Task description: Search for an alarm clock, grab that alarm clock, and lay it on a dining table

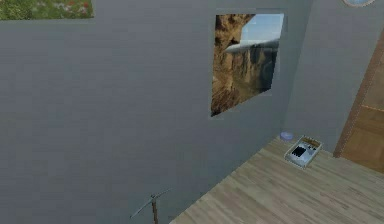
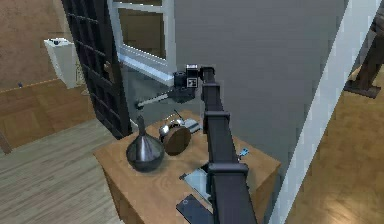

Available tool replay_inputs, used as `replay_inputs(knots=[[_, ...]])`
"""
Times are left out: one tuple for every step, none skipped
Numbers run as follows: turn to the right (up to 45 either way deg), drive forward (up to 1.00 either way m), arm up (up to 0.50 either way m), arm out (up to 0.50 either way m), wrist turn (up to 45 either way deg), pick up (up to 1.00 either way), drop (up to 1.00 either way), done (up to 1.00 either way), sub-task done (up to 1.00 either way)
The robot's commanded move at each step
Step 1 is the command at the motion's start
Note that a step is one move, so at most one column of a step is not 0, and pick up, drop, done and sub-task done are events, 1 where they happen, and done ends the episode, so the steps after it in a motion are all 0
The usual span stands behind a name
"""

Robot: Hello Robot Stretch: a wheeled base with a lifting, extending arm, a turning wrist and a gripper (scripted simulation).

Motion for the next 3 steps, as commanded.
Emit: replay_inputs(knots=[[0.0,0.0,0.0,0.0,15.0,0.0,0.0,0.0,0.0],[0.0,0.0,-0.3,0.0,0.0,0.0,0.0,0.0,0.0],[0.0,0.0,0.0,0.0,0.0,1.0,0.0,0.0,0.0]])
